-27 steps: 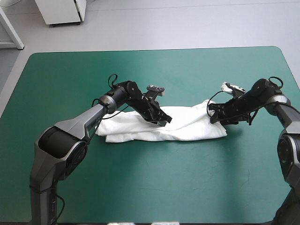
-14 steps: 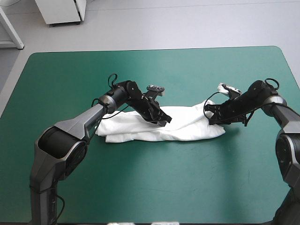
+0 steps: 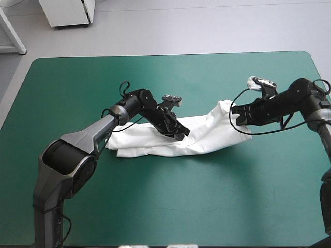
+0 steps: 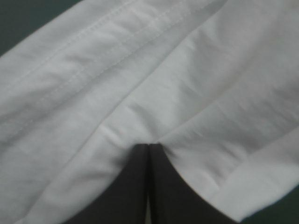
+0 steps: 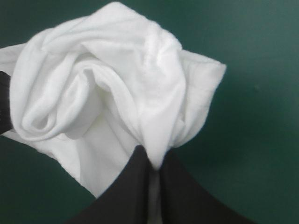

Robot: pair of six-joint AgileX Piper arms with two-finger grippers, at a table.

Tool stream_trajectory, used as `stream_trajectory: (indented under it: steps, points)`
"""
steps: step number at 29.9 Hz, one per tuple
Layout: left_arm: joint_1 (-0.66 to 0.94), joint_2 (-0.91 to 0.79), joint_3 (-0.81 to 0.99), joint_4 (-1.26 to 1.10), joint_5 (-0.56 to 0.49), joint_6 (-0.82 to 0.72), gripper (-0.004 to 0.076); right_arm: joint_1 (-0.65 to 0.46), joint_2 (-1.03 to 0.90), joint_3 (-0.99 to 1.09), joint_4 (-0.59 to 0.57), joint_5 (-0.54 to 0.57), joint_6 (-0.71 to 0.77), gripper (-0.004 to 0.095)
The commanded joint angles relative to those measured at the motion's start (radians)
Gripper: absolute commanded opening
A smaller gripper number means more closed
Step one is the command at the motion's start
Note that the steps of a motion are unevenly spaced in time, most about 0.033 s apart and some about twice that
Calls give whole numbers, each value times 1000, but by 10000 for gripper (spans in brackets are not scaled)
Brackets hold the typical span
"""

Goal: Fold the cloth

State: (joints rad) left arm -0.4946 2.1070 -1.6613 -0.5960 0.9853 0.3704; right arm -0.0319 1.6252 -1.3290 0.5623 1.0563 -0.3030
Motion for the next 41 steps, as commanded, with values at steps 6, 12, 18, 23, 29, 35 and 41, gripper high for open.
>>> stream_trajectory:
  steps: [6,12,18,23,29,35,41]
  points:
    - [-11,-30,-12,-9,52,-9,-10,-9,-60,-110,82,22,-14,-13]
    - [-4,-37,-78,1,74,-9,-10,-9,-60,-110,82,23,-14,-13]
    - [23,-119,-244,111,158,-75,-10,-5,-60,-110,85,14,-18,-13]
    - [80,-269,-320,191,227,-114,-10,-5,-60,-111,197,19,-66,-13]
    - [166,-515,-320,275,259,-126,-10,54,-60,-113,357,17,-113,-13]
    - [230,-759,-320,344,227,-155,-10,219,-49,-117,408,-87,-123,-13]
    - [230,-924,-320,424,212,-200,-10,387,49,-212,427,-126,-119,-13]
